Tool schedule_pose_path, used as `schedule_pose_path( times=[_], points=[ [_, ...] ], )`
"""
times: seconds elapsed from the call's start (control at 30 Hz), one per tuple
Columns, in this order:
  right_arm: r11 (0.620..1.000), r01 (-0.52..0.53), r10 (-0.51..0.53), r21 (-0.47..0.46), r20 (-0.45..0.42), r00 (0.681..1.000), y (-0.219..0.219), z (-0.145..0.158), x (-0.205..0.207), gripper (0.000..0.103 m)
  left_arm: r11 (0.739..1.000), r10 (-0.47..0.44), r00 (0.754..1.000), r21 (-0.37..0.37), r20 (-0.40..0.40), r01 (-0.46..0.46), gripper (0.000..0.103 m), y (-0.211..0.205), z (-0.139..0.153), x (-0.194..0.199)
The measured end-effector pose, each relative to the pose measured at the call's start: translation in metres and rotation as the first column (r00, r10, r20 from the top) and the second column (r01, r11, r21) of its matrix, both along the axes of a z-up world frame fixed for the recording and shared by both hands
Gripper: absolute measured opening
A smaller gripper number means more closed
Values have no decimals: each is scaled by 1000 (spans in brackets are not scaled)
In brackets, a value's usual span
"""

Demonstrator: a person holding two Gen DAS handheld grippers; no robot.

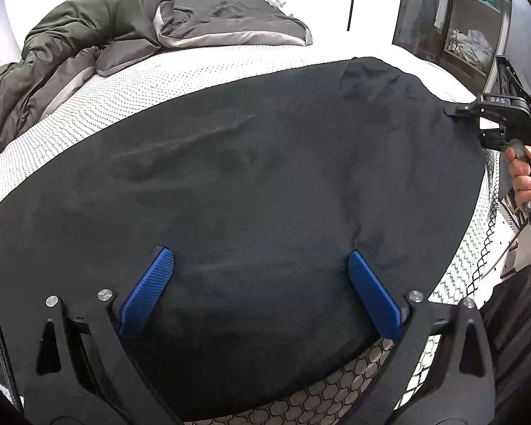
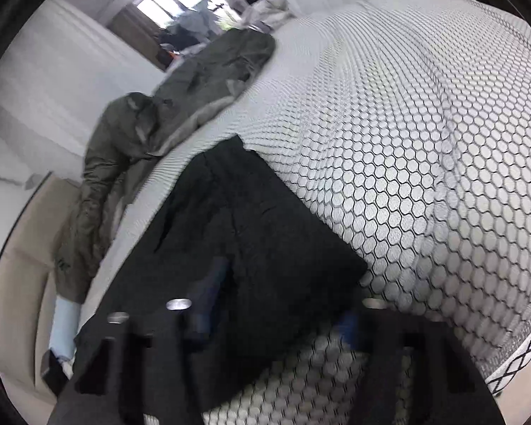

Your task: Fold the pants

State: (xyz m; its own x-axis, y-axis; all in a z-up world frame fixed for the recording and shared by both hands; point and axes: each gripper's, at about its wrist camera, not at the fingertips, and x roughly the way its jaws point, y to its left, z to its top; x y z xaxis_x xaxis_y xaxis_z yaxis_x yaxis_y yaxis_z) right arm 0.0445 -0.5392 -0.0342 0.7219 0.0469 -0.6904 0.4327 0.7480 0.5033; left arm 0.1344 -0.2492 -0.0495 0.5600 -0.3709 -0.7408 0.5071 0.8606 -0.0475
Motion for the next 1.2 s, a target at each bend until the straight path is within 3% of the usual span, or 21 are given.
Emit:
schedule_pose_path(
  times=[0.03,0.1,0.23,0.33,0.43,0.5,0.63,0.67,0.73,0.77,0.8,0.9,1.07,1.13,1.2],
  points=[
    [1000,14,-14,-20,-1,1000,2,4,1,32,1000,0,1000,-2,0,0,99,1,2,0],
    [996,15,-11,-89,37,999,14,20,0,24,1000,3,1000,-6,3,-3,97,4,6,0],
    [986,-25,44,-165,114,993,48,57,0,16,999,38,999,-37,32,-37,96,24,25,0],
    [972,-117,152,-203,167,974,92,83,11,13,990,109,993,-91,44,-105,96,53,43,6],
    [928,-269,318,-256,174,932,157,101,40,13,968,208,977,-153,41,-199,96,96,60,14],
    [873,-394,449,-287,160,879,215,106,66,13,937,301,953,-197,37,-288,96,133,71,19],
    [749,-610,656,-261,154,739,306,95,98,15,870,443,896,-259,38,-420,96,201,85,20],
    [687,-684,722,-246,123,680,336,83,110,20,853,470,882,-274,35,-444,96,217,86,20],
    [585,-782,806,-215,45,590,370,62,118,45,816,519,855,-302,10,-492,96,248,85,19],
    [533,-820,836,-208,-17,548,384,46,122,48,804,534,845,-307,-2,-509,96,259,83,19],
    [511,-835,845,-205,-59,532,389,35,123,48,800,541,841,-303,-10,-518,96,269,80,19],
    [511,-832,831,-217,-121,542,377,24,117,48,817,522,853,-275,-19,-506,95,274,73,17],
    [652,-677,657,-342,-190,729,305,29,101,50,887,377,923,-257,-77,-384,94,231,55,21],
    [660,-672,621,-335,-261,739,286,16,103,49,922,285,949,-231,-137,-310,92,203,39,21],
    [648,-677,604,-350,-305,736,276,3,96,49,944,231,957,-197,-177,-264,89,179,25,21]
  ],
)
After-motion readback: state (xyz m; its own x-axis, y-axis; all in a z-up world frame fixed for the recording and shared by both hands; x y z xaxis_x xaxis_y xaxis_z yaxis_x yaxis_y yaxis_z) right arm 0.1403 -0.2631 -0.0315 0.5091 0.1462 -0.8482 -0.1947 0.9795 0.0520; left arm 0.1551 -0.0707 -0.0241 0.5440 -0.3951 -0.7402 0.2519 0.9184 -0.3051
